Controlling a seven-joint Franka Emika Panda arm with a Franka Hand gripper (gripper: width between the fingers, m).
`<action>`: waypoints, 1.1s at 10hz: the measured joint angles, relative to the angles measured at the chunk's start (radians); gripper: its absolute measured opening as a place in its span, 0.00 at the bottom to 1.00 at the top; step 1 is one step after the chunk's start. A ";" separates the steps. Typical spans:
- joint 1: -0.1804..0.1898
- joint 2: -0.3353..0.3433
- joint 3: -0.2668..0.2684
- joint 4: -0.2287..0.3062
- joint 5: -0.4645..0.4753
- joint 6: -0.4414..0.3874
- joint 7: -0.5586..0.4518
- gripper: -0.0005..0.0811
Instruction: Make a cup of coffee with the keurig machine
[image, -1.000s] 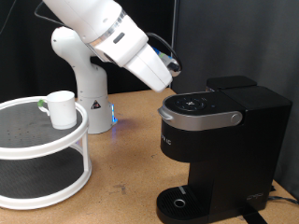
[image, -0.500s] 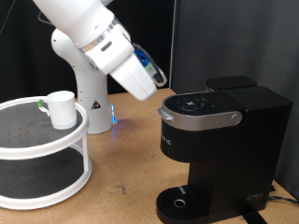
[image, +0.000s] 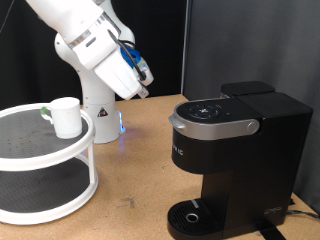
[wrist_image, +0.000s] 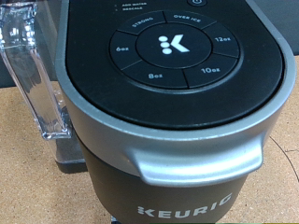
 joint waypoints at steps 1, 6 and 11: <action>0.000 0.000 -0.002 -0.002 0.000 0.000 -0.002 0.01; -0.059 -0.107 -0.051 -0.083 -0.030 -0.037 -0.024 0.01; -0.126 -0.228 -0.113 -0.119 -0.146 -0.190 -0.064 0.01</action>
